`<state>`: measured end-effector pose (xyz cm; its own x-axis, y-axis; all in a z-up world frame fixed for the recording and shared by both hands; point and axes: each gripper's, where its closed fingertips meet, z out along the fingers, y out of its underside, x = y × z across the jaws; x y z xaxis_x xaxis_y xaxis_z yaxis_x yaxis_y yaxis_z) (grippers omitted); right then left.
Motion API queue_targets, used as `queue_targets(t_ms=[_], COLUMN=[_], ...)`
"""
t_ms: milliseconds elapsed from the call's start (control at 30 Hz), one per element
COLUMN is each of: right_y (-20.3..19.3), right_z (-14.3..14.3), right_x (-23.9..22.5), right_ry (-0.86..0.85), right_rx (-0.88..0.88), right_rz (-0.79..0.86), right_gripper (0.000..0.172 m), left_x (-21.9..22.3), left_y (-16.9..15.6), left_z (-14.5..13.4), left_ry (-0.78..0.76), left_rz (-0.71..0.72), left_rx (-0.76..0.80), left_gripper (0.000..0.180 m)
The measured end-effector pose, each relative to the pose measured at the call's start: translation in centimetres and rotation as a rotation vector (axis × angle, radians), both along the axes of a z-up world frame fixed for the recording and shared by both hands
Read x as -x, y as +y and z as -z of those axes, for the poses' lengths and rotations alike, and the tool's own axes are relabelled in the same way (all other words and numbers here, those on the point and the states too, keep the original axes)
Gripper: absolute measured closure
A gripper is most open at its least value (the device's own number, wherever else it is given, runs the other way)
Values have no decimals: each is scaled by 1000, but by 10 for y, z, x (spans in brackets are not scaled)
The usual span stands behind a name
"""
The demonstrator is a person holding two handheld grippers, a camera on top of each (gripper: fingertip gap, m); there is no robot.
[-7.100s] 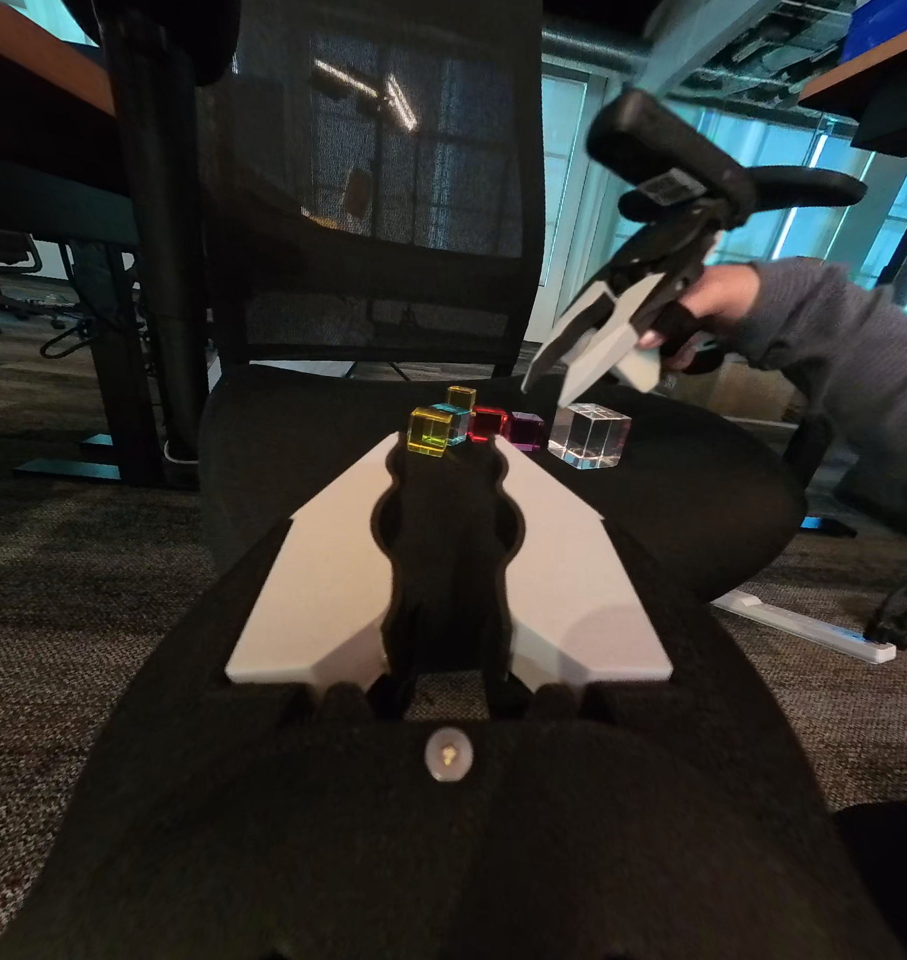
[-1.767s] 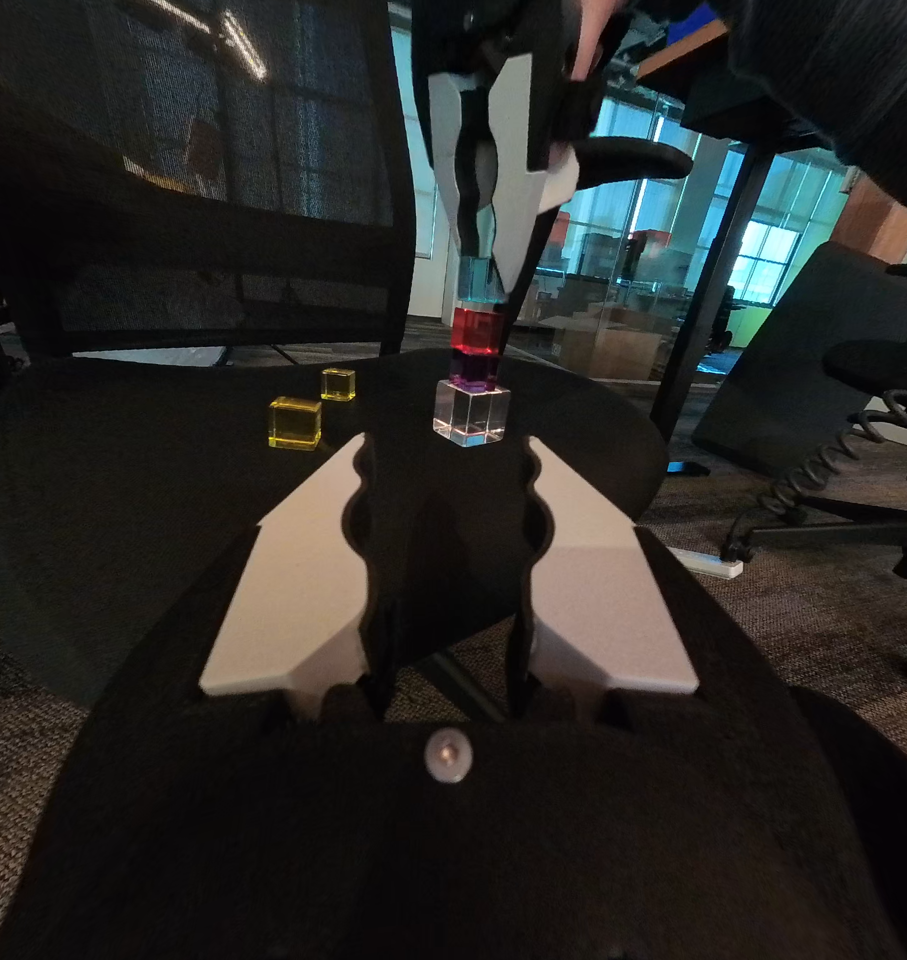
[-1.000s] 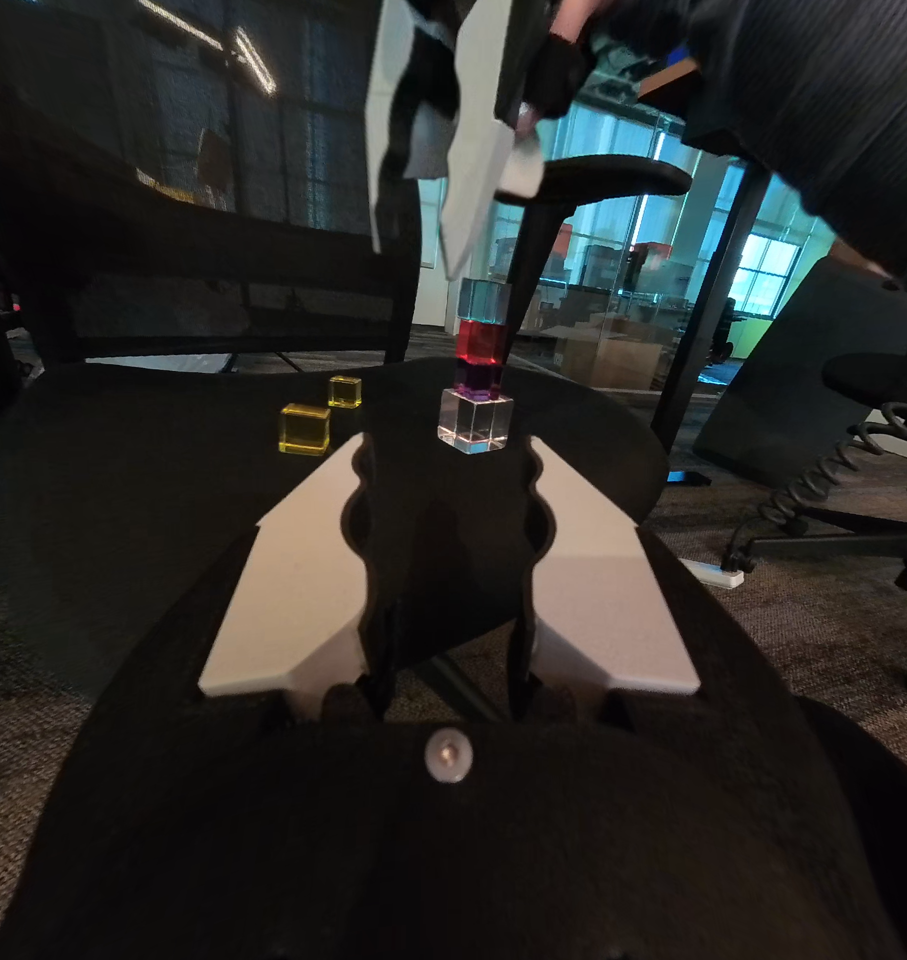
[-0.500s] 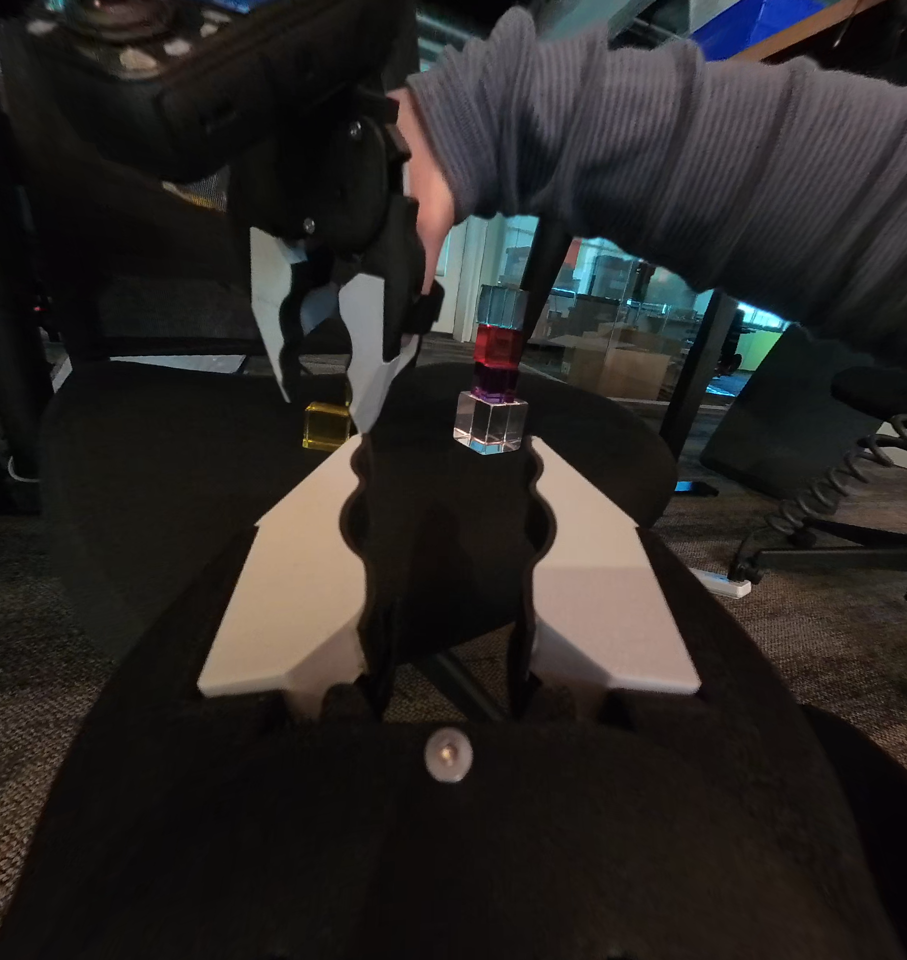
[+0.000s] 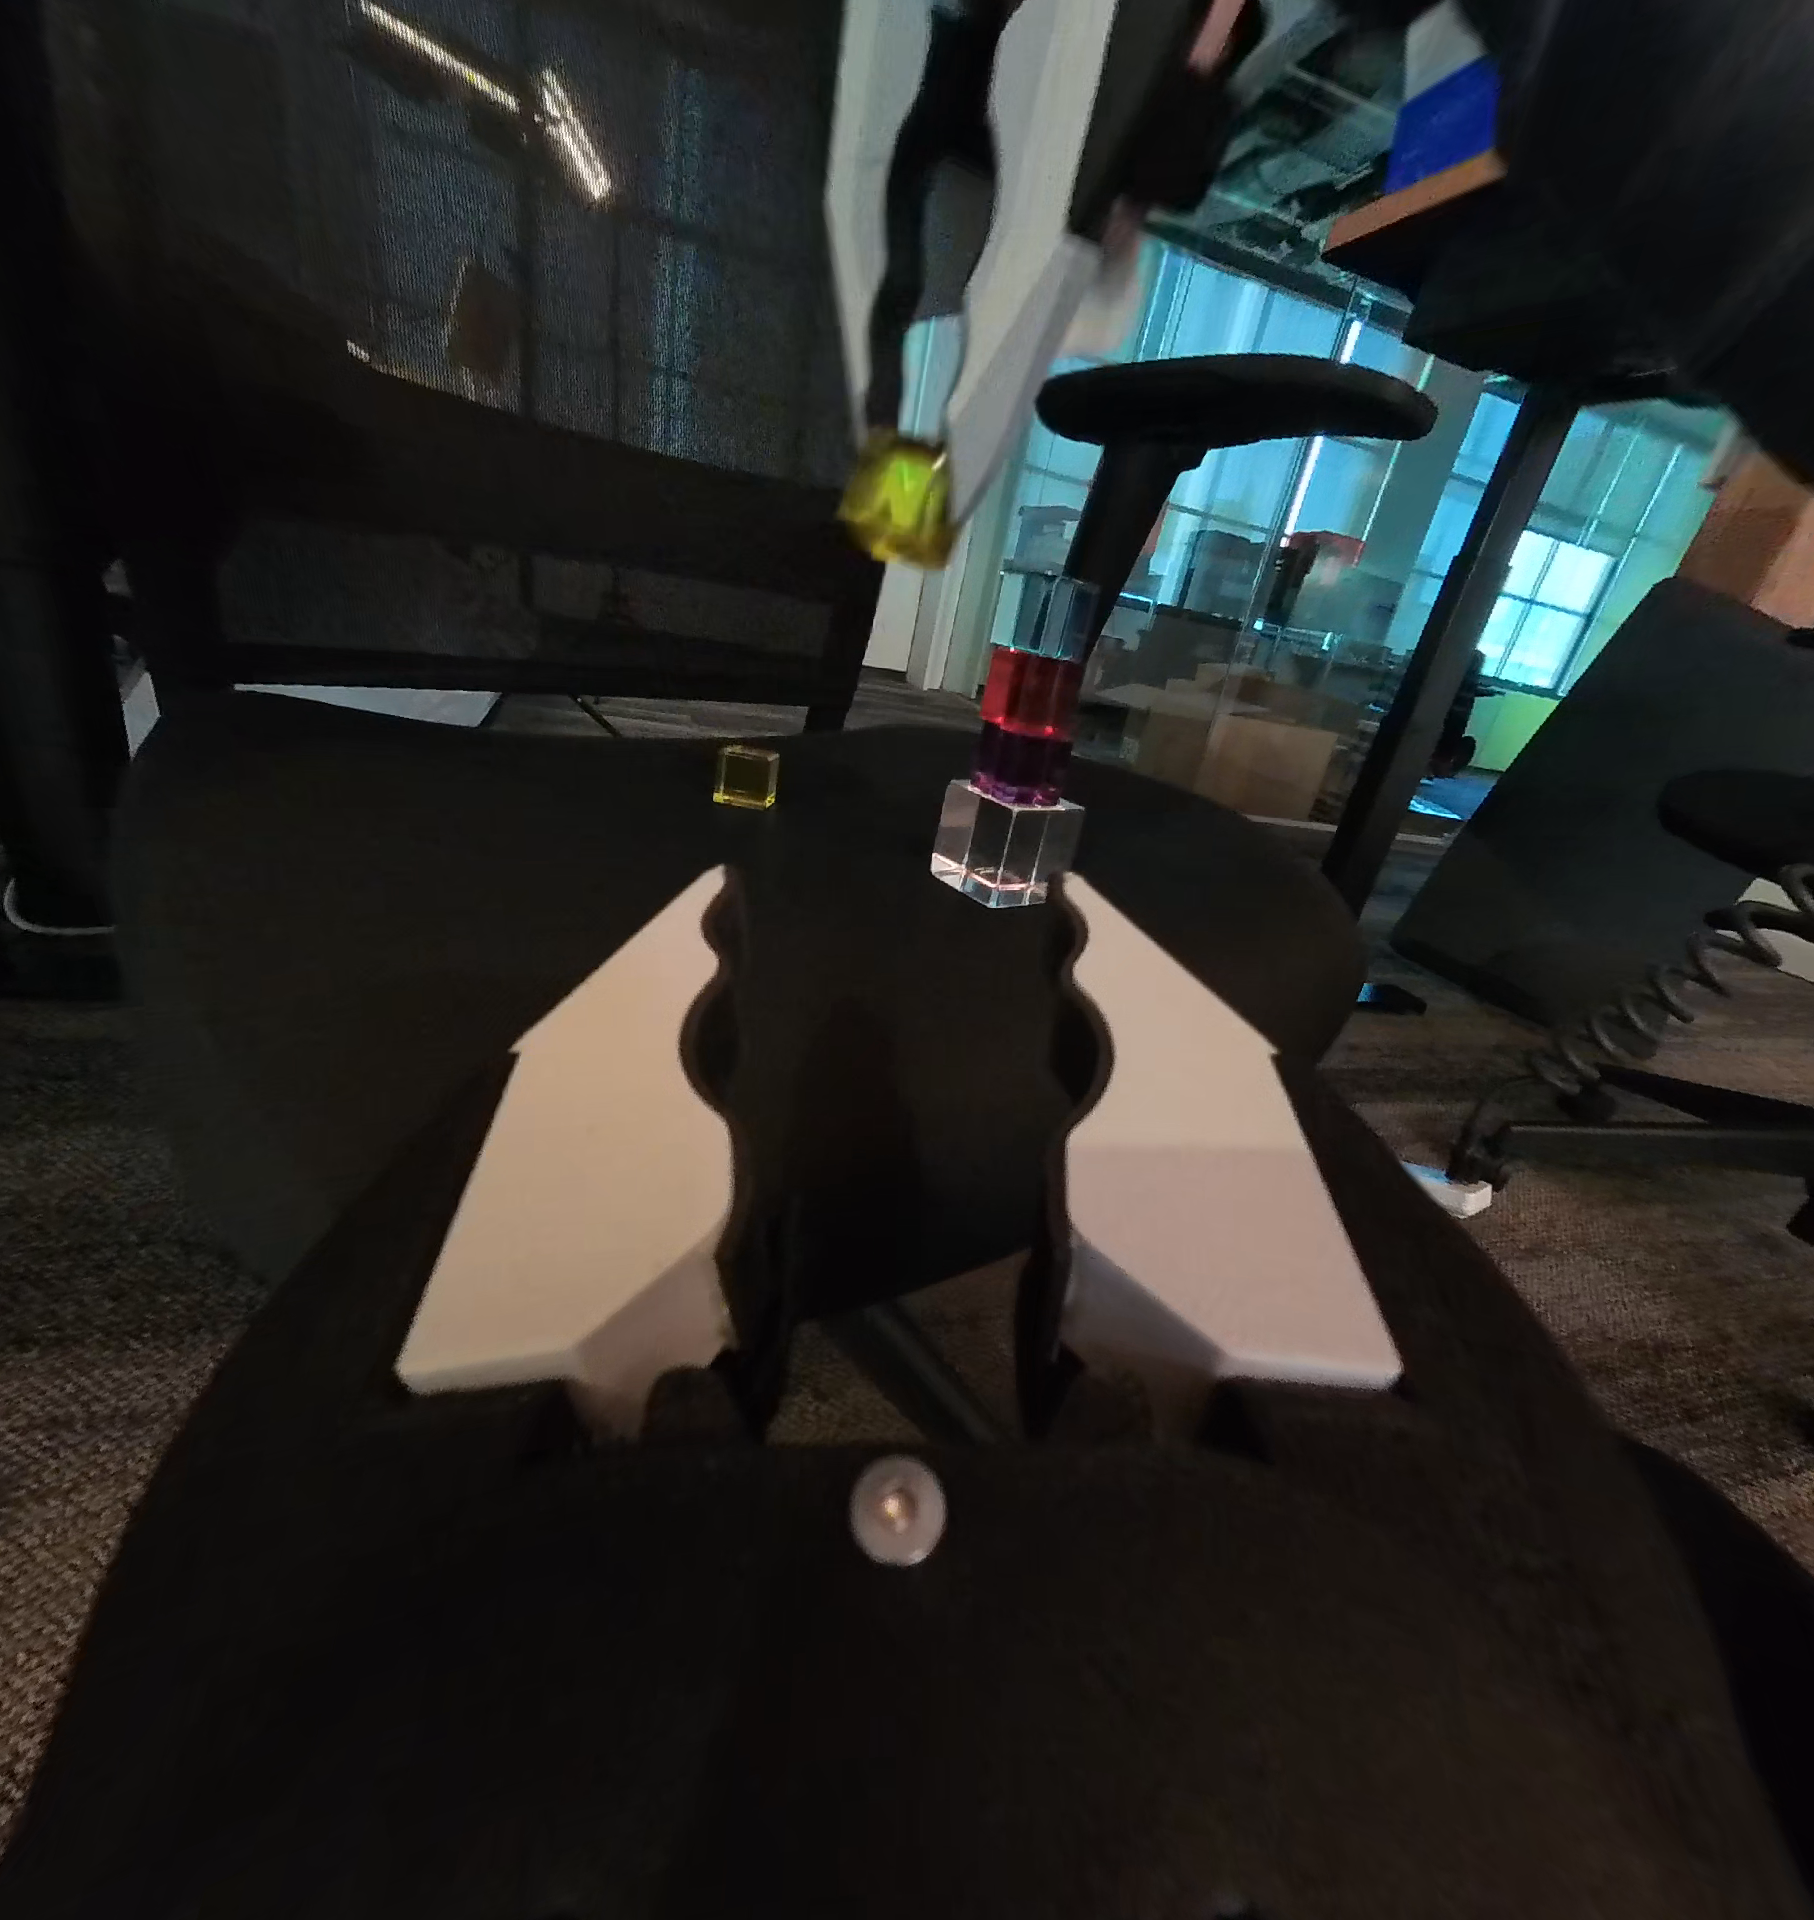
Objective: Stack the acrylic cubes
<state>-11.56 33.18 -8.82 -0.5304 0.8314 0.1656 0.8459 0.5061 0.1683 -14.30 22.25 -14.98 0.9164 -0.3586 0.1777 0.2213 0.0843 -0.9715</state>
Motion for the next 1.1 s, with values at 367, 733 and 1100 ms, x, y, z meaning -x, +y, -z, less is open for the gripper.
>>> queue_targets(t_ms=[367,733,1100], right_y=[16,24,23], right_z=[-14,-9,-5], right_x=[-67,-69,-62], right_ry=[-262,-302,-299], right_rx=[-119,-145,-141], right_rz=[236,277,268], right_gripper=[145,146,145], left_x=[-9,-8,-8], left_y=[6,6,6], left_z=[6,8,10], left_ry=[19,21,15], left_rz=[13,21,27], left_rx=[28,32,45], left_gripper=[123,122,121])
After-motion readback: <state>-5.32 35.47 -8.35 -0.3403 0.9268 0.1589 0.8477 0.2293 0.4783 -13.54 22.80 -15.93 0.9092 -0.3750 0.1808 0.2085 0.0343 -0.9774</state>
